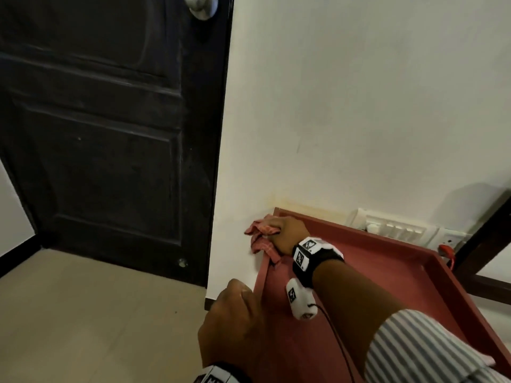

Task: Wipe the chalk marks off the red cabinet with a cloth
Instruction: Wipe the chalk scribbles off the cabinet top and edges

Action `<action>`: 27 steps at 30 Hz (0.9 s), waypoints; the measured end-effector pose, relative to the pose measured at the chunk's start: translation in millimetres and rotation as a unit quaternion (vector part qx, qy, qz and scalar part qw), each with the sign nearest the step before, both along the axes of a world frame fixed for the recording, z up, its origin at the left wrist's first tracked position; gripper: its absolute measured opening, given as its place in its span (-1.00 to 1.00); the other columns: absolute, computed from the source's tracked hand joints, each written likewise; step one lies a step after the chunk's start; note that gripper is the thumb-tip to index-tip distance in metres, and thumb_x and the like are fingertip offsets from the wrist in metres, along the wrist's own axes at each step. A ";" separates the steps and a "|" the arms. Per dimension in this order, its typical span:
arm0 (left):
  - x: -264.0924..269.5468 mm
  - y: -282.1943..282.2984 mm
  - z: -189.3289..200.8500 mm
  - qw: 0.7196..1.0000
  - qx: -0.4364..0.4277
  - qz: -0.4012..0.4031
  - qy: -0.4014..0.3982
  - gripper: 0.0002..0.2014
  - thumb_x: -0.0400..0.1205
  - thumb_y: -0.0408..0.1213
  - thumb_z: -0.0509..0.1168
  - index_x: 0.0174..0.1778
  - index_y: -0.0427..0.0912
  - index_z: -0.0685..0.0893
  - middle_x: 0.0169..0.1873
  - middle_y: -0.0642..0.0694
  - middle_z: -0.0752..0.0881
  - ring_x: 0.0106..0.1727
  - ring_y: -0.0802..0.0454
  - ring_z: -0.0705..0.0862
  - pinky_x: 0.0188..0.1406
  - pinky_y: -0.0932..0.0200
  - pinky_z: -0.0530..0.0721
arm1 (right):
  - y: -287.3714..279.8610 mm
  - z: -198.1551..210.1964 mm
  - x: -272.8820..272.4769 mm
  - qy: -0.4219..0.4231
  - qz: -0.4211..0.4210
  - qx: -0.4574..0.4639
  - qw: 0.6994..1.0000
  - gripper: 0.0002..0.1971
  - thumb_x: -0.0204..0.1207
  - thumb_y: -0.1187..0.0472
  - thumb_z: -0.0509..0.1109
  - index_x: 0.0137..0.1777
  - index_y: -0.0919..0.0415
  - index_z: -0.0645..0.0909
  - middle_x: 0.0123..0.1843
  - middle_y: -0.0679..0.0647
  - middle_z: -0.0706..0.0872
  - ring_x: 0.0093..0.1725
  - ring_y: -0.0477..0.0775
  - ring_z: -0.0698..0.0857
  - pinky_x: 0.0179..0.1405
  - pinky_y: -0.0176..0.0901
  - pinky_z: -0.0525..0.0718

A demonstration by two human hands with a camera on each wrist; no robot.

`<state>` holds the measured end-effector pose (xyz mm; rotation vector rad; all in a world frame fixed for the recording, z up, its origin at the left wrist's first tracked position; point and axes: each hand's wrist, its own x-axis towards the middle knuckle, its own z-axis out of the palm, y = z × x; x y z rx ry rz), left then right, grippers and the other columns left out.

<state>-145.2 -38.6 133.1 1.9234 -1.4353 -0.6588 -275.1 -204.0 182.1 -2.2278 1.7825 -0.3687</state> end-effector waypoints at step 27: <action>19.2 110.0 -59.9 0.973 -0.138 -0.020 0.185 -0.75 0.80 -0.06 0.23 0.34 0.00 0.67 0.18 0.08 0.70 0.16 0.09 0.70 0.07 0.21 0.65 | 240.0 -23.3 -142.9 -0.011 -0.228 0.081 0.970 -0.61 0.61 0.19 0.36 0.43 0.12 0.60 0.41 0.22 0.66 0.32 0.17 0.63 0.22 -0.14 0.48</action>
